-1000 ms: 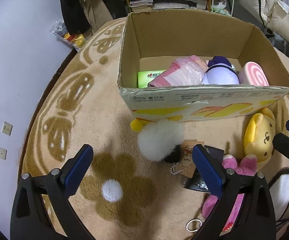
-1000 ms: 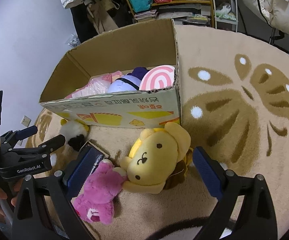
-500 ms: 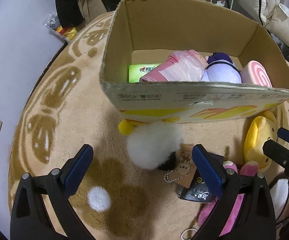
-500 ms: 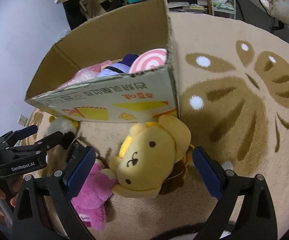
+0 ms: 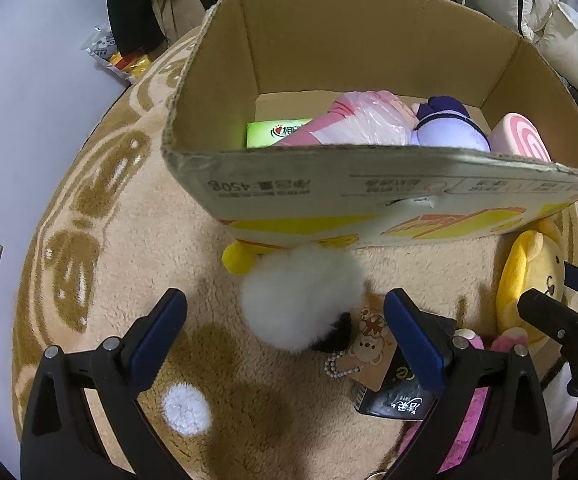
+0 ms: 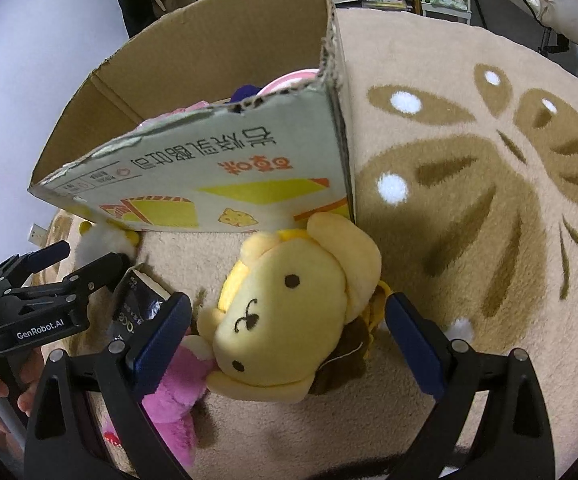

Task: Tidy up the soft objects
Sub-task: 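Lower the left tool onto the white pompom while the right tool lowers onto the yellow plush dog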

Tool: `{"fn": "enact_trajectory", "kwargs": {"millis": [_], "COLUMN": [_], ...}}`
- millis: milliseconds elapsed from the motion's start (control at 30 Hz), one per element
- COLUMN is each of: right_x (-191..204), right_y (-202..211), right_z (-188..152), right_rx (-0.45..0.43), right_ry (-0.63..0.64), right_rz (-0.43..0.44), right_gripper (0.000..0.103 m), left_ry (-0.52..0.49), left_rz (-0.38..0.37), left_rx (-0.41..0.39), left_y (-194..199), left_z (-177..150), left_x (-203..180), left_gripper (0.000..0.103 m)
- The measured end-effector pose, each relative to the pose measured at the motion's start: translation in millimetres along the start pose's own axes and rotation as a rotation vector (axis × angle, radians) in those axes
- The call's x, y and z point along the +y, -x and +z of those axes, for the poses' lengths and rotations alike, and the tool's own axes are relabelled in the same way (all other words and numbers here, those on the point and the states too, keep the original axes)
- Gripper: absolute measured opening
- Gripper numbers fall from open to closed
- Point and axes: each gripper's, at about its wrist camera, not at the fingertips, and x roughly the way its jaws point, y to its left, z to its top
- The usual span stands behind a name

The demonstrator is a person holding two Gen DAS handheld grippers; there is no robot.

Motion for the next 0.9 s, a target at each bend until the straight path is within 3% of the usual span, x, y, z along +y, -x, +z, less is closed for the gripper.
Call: {"fn": "enact_trajectory", "kwargs": {"millis": [233, 467, 567, 733, 833, 900], "right_x": [7, 17, 19, 24, 25, 25], "right_y": [-16, -25, -28, -30, -29, -28], "right_z": [6, 6, 5, 4, 0, -1], "right_rx": [0.02, 0.03, 0.03, 0.029, 0.025, 0.023], "right_ry": [0.03, 0.053, 0.065, 0.074, 0.073, 0.075], "right_rz": [-0.014, -0.029, -0.036, -0.039, -0.039, -0.04], "right_gripper": [0.101, 0.094, 0.089, 0.085, 0.083, 0.082], "left_ry": [-0.004, 0.029, 0.026, 0.036, 0.038, 0.034], "left_rz": [0.001, -0.018, -0.017, 0.003, -0.013, -0.003], "left_rx": [0.004, 0.008, 0.023, 0.015, 0.024, 0.026], "left_y": [-6, -13, -17, -21, -24, -26], "left_z": [2, 4, 5, 7, 7, 7], "left_x": [-5, 0, 1, 8, 9, 9], "left_gripper": [0.098, 0.097, 0.087, 0.085, 0.078, 0.067]}}
